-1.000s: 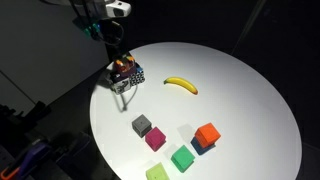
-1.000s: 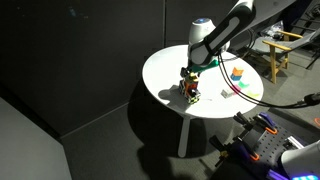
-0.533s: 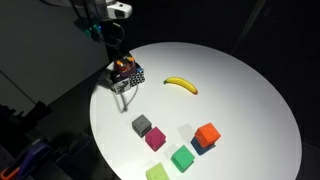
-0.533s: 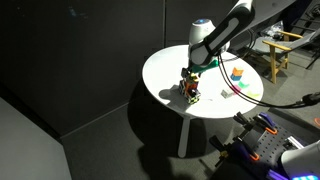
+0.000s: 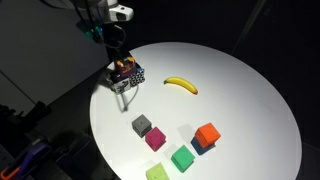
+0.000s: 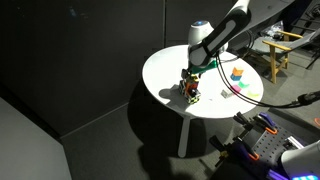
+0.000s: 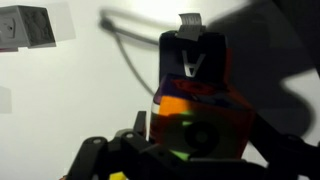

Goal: Put the plush block on the table

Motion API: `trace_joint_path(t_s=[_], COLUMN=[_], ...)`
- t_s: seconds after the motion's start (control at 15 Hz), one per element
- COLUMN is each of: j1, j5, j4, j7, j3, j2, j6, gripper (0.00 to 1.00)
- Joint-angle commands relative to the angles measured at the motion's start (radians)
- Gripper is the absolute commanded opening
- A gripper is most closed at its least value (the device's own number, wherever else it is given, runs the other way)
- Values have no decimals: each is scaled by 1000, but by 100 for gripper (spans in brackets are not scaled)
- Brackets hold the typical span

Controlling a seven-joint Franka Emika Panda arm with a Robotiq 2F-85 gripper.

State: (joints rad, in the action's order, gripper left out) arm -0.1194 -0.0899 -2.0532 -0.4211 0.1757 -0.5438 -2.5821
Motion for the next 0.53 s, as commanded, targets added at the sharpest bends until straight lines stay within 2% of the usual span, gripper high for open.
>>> trace_joint_path(t_s=[0.0, 0.2, 0.47], j1=[-19, -23, -23], j5=[-15, -18, -27], j4=[44, 54, 43], j7=[-48, -71, -105], j3=[23, 27, 41], j2=[-22, -11, 37], j6=[54, 102, 166], gripper=[74, 51, 28])
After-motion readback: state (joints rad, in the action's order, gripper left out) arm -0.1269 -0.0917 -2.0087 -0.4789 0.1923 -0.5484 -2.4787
